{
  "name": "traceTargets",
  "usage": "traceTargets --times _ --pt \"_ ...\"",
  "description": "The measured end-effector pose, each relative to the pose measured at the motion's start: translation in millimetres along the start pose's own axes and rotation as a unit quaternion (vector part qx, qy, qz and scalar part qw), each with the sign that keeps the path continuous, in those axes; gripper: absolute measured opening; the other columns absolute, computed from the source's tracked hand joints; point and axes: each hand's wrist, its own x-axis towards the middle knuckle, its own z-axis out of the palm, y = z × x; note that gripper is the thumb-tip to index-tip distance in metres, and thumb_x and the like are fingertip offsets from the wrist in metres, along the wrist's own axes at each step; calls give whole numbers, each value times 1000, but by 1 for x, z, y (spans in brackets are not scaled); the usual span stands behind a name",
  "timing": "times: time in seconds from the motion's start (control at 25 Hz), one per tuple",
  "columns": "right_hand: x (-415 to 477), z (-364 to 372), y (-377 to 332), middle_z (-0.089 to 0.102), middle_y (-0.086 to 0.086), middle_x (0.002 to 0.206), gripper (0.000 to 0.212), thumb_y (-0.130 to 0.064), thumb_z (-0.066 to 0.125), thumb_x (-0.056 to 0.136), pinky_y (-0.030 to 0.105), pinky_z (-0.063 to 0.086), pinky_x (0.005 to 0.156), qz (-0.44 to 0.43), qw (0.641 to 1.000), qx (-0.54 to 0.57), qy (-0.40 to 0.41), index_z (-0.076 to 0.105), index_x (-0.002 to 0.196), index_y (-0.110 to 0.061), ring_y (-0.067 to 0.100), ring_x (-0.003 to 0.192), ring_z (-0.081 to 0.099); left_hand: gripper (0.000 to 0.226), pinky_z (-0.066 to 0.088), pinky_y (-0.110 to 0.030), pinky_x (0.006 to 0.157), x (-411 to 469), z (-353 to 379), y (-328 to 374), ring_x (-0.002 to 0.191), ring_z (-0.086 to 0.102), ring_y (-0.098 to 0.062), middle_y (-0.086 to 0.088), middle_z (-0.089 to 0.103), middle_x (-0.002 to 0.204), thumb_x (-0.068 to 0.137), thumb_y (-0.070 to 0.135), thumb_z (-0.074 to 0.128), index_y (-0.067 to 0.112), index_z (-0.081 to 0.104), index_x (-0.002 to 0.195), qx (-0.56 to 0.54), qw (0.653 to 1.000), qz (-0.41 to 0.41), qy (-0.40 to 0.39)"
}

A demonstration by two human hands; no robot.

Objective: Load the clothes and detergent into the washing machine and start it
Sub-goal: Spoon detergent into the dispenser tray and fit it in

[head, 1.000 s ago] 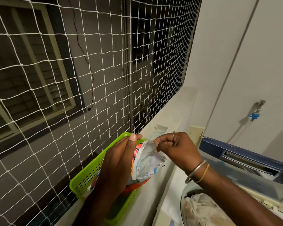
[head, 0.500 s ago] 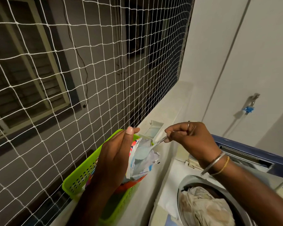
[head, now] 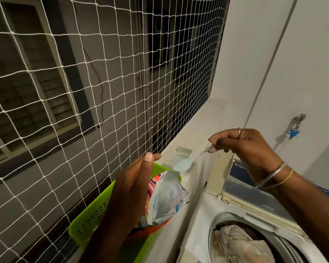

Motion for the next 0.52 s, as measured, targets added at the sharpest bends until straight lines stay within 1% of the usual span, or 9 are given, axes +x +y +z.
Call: traceTargets --times 0.08,0.16,0.24,0.32,0.4,0.52 --pt "15 -3 2 75 18 77 14 4 63 86 9 42 53 -7 1000 -6 3 75 91 2 -1 58 63 62 52 -41 101 2 -1 1 108 67 -2 20 73 107 93 72 16 43 67 117 8 1000 15 -3" --pt "32 -3 8 74 18 77 14 5 62 86 8 41 50 -4 1000 -6 5 75 92 3 -3 54 60 63 52 -41 99 2 -3 1 106 68 -2 20 73 106 94 73 17 43 67 117 3 1000 17 -5" --pt "53 0 19 75 17 77 14 5 62 87 9 41 50 7 1000 -6 9 75 91 1 -3 54 60 62 50 -42 102 4 -3 -3 110 67 -3 19 73 110 92 76 20 46 67 117 -22 1000 0 -11" --pt "74 4 36 75 14 76 14 4 62 87 14 44 56 25 1000 -9 9 75 89 -1 1 60 64 67 48 -44 105 5 -2 -5 116 65 -7 19 72 115 86 86 20 50 66 119 -20 1000 -12 -15" --pt "95 8 56 75 12 75 14 4 63 87 21 44 62 45 999 -13 6 76 86 -4 11 70 68 71 47 -45 106 7 -2 -6 117 64 -10 20 71 117 79 93 20 54 65 118 -18 999 -26 -6" --pt "121 10 89 76 9 75 14 2 66 86 22 43 63 76 997 -25 -4 76 83 -7 13 74 68 72 46 -45 107 5 -2 -1 119 63 -12 24 70 117 74 96 21 57 66 114 -15 999 -25 19"
